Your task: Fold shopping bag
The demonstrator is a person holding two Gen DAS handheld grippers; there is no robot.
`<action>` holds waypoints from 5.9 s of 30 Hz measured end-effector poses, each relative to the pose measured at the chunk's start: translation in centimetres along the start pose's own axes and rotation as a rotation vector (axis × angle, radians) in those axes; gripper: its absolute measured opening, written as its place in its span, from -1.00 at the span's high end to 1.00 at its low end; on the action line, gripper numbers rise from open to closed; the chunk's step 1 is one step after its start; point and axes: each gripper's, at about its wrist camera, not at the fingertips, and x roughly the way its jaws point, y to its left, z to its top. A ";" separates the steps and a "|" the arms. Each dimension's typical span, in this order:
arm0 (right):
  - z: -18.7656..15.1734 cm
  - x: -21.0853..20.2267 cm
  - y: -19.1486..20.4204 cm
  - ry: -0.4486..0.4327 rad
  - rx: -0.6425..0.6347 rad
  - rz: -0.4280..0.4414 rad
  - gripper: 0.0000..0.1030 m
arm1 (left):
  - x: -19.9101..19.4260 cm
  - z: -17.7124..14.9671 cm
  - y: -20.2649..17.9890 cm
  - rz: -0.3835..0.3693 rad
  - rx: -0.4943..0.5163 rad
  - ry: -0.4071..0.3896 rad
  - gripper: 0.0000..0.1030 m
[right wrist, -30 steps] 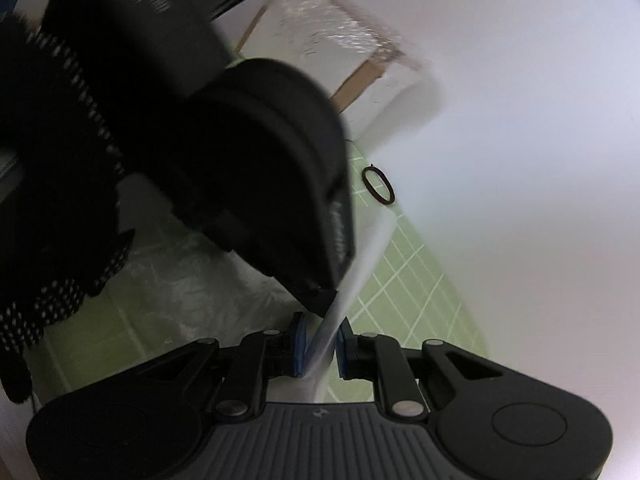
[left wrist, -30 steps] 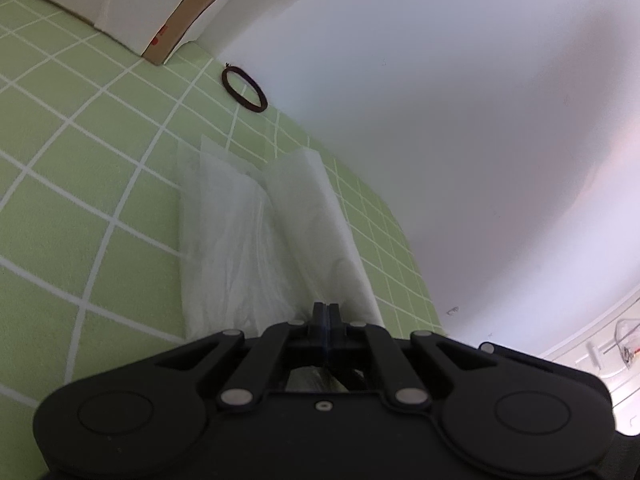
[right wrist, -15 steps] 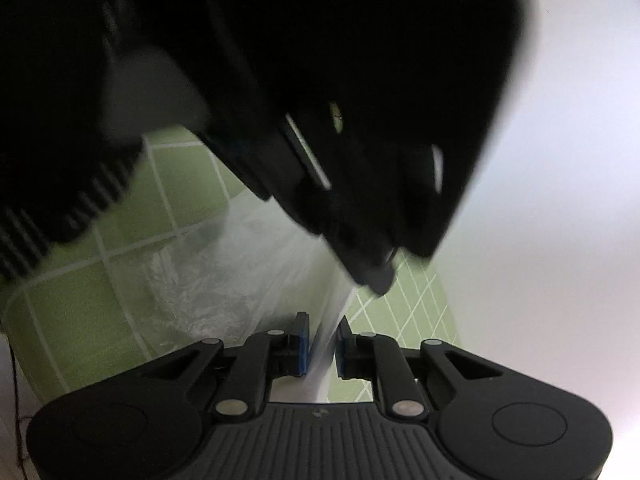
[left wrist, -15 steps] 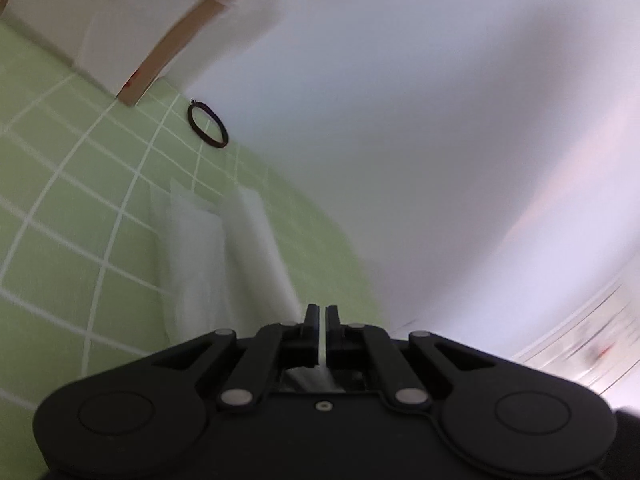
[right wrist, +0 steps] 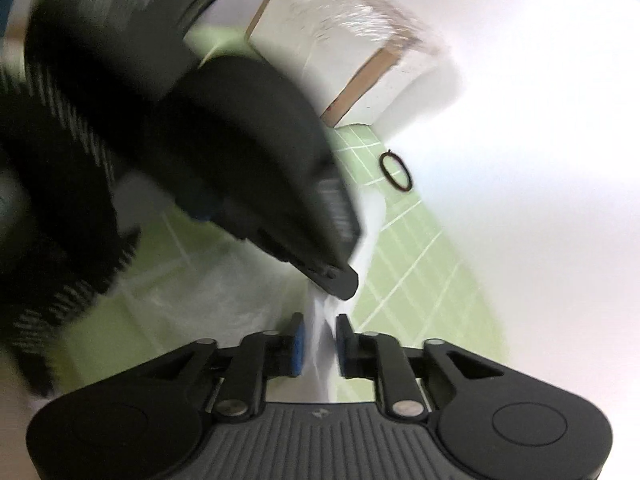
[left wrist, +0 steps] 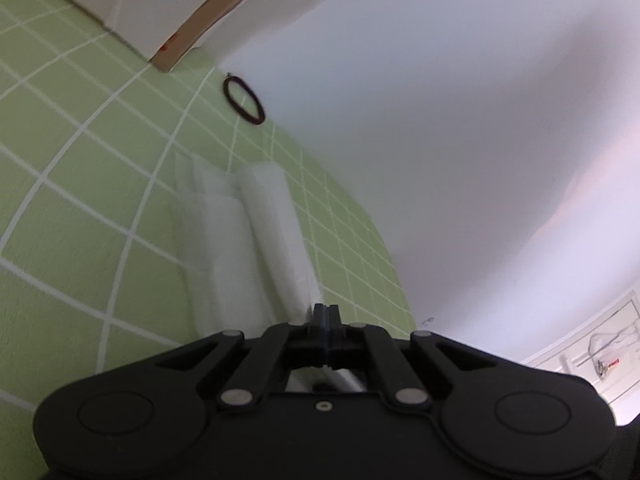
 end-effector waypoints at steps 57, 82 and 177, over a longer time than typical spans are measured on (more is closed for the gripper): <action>-9.8 4.6 -10.4 -0.206 0.995 0.583 0.45 | -2.0 -2.7 2.9 0.086 0.008 -0.040 0.96; -1.9 1.0 4.3 0.016 -0.430 -0.139 0.57 | -0.7 -4.9 0.7 0.109 0.011 -0.020 0.97; -3.7 16.2 -19.2 0.080 0.761 1.185 0.39 | 0.2 2.6 8.2 -0.076 0.077 0.122 0.95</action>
